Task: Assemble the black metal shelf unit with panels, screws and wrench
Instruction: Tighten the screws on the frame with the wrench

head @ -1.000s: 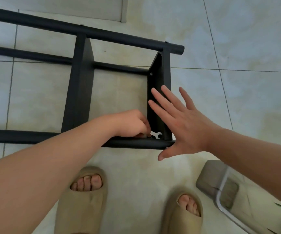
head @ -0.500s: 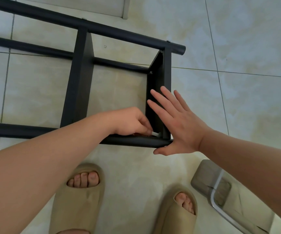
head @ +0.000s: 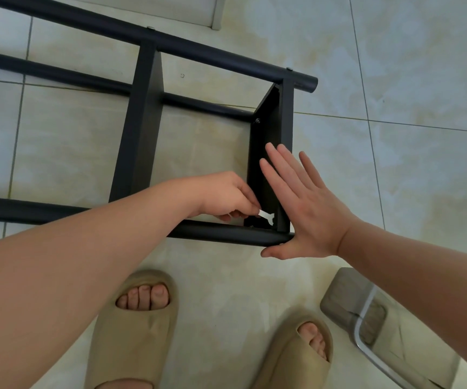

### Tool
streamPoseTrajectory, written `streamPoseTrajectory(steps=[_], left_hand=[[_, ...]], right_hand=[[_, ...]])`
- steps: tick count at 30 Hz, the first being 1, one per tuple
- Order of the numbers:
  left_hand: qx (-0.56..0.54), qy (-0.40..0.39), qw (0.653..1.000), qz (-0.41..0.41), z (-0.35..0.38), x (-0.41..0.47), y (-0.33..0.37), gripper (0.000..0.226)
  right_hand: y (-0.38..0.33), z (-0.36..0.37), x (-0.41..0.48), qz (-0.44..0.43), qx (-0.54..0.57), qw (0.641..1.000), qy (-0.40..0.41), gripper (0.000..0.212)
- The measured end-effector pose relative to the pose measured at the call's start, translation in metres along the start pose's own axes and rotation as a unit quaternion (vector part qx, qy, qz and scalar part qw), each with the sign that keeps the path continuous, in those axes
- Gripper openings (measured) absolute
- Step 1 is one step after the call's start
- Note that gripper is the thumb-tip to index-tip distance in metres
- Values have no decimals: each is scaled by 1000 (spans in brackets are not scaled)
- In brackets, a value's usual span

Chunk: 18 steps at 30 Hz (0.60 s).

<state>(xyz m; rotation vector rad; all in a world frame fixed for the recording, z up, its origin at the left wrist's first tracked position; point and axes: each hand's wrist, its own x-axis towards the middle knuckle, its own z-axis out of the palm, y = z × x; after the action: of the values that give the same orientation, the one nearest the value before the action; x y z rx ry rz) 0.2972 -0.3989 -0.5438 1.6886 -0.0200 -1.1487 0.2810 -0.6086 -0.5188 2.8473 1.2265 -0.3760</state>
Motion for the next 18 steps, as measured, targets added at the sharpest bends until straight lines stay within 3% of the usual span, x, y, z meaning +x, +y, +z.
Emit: streamPoseTrajectory(steps=[4,12,18], left_hand=[[-28,-5,1000,5,0,1,6,8],[-206,7,978,-23,7,6,7,10],[-140,-2,990,-15,8,5,5,7]], right_hand=[[0,0,-1,6,6,1000,-1,135],[0,0,-1,6,23,1000,-10,134],[0,0,-1,5,30,999,-10,133]])
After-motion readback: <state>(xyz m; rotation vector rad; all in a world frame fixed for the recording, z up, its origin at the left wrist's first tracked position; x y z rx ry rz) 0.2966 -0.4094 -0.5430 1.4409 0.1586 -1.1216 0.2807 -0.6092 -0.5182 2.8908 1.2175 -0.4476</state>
